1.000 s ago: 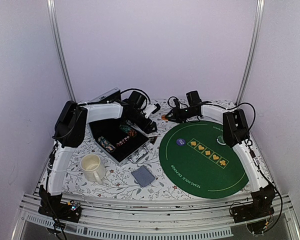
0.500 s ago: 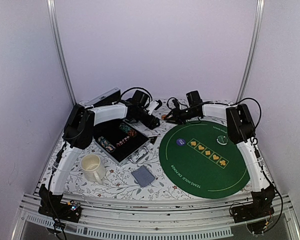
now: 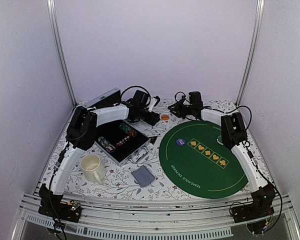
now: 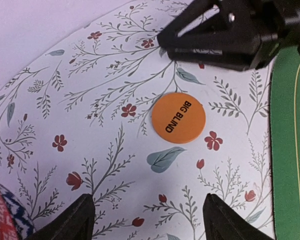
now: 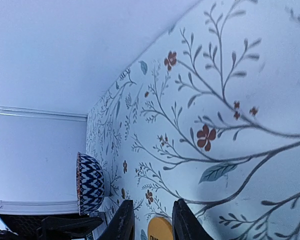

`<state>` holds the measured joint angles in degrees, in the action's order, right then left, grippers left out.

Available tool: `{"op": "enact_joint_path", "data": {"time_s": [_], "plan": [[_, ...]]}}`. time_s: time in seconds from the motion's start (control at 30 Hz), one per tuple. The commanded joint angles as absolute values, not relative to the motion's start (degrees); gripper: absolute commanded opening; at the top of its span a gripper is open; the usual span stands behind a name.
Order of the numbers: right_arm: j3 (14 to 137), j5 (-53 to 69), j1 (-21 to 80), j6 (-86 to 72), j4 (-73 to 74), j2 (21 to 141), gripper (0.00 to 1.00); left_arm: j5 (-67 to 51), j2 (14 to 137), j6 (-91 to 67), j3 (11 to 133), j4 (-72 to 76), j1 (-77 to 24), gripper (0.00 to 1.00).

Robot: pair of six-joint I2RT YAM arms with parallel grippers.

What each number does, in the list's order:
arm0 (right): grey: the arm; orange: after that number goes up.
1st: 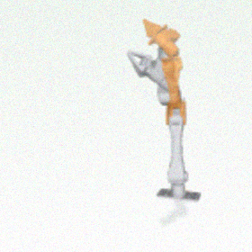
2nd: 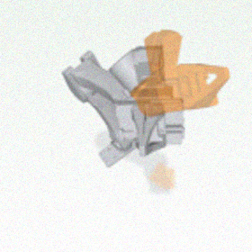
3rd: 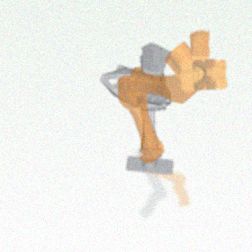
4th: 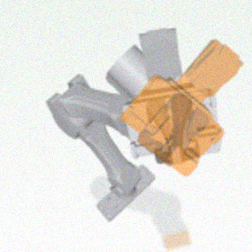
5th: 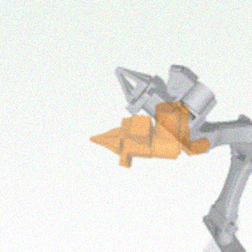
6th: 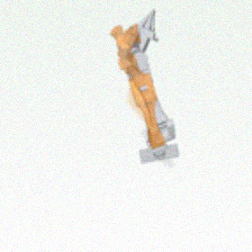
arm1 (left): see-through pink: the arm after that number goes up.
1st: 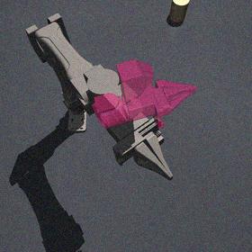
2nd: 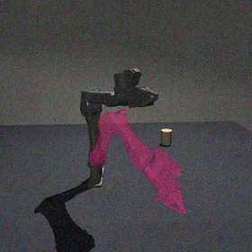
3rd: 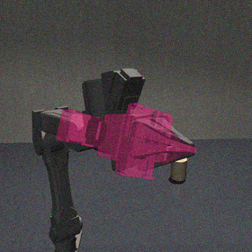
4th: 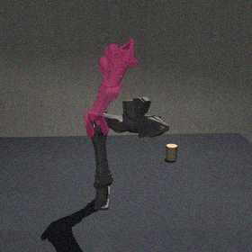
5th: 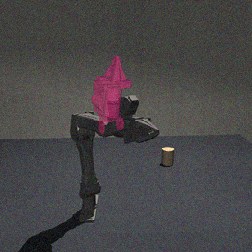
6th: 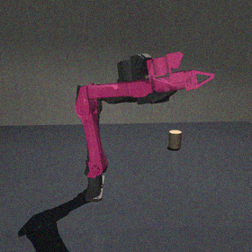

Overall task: Distribute texas hold em gaming equipment
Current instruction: Move the big blind button to the center of the board.

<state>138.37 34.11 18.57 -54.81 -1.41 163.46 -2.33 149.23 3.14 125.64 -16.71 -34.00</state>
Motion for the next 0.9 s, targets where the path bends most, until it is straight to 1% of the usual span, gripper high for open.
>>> {"op": "enact_joint_path", "data": {"time_s": [0.0,0.17,0.37,0.53,0.7,0.87], "plan": [[142.08,29.8,21.8,-56.09,1.27,165.08,0.28,-0.74,150.22,2.72,126.84,-14.93,-33.16,0.76],[142.12,29.97,22.81,-54.06,7.2,166.18,0.25,-0.82,149.49,2.76,125.74,-14.72,-32.53,0.76],[142.37,32.26,24.16,-51.75,9.01,166.87,0.22,-1.0,148.28,3.11,123.61,-14.53,-31.93,0.76],[141.65,36.22,24.35,-48.29,13.96,165.38,0.22,-4.67,146.68,6.24,121.01,-14.33,-31.73,0.76],[140.71,44.03,23.77,-46.27,9.91,162.68,0.22,-5.22,145.77,7.2,119.33,-14.37,-31.62,0.76],[140.71,45.91,21.43,-50.64,1.02,159.18,0.22,-6.59,145.55,6.93,118.94,-14.28,-31.64,0.76]]}}
